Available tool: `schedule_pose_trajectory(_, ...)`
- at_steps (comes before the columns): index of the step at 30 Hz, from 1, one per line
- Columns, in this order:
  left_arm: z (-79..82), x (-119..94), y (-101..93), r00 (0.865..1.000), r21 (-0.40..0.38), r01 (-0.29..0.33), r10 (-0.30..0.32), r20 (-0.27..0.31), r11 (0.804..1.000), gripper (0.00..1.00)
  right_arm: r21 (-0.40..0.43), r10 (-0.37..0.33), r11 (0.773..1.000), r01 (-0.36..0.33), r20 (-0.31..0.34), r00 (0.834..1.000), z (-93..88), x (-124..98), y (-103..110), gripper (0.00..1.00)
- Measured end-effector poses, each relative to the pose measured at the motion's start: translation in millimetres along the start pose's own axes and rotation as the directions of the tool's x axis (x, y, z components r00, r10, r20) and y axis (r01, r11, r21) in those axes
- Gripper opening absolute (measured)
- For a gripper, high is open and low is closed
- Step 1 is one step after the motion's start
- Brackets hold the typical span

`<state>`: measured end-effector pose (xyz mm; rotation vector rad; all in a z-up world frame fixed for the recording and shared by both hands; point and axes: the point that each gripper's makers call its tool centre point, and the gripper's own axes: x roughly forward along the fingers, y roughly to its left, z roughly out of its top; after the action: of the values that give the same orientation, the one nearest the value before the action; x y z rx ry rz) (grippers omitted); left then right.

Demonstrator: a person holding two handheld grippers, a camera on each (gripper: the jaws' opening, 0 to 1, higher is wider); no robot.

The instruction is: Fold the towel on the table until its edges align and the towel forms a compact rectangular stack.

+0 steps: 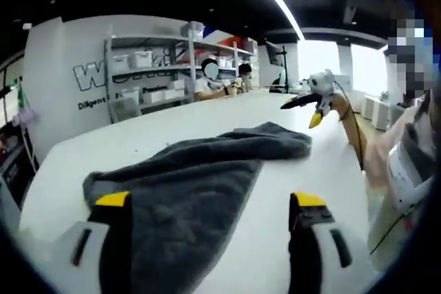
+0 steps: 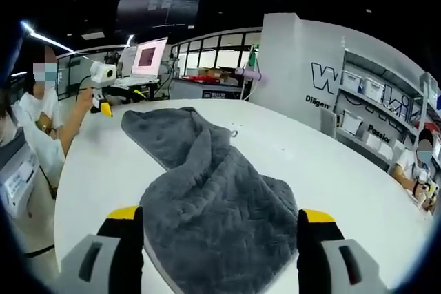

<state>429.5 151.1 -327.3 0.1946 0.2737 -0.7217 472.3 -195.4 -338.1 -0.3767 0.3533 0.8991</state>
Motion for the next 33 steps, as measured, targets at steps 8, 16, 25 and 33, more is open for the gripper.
schedule_pose_trajectory(8,0.3,2,-8.9,1.000,0.020,0.029,-0.029,-0.003,0.999,0.99,-0.006,-0.013,1.000,0.013,0.027,1.000,18.9,-6,-6,0.97)
schedule_pose_trajectory(16,2.1,0,-15.1,0.998,0.032,0.056,-0.056,0.006,0.998,0.99,0.018,-0.054,0.998,0.054,0.004,0.999,31.9,-6,-26,0.96)
schedule_pose_trajectory(25,4.2,-3,-18.5,0.998,0.046,0.065,-0.066,0.019,0.997,0.99,-0.012,-0.085,0.996,0.085,-0.090,0.992,39.1,12,-41,0.90)
schedule_pose_trajectory(33,6.2,-5,-18.8,0.998,0.065,0.057,-0.059,0.031,0.996,0.99,-0.024,-0.092,0.996,0.090,-0.151,0.984,47.4,41,-58,0.81)
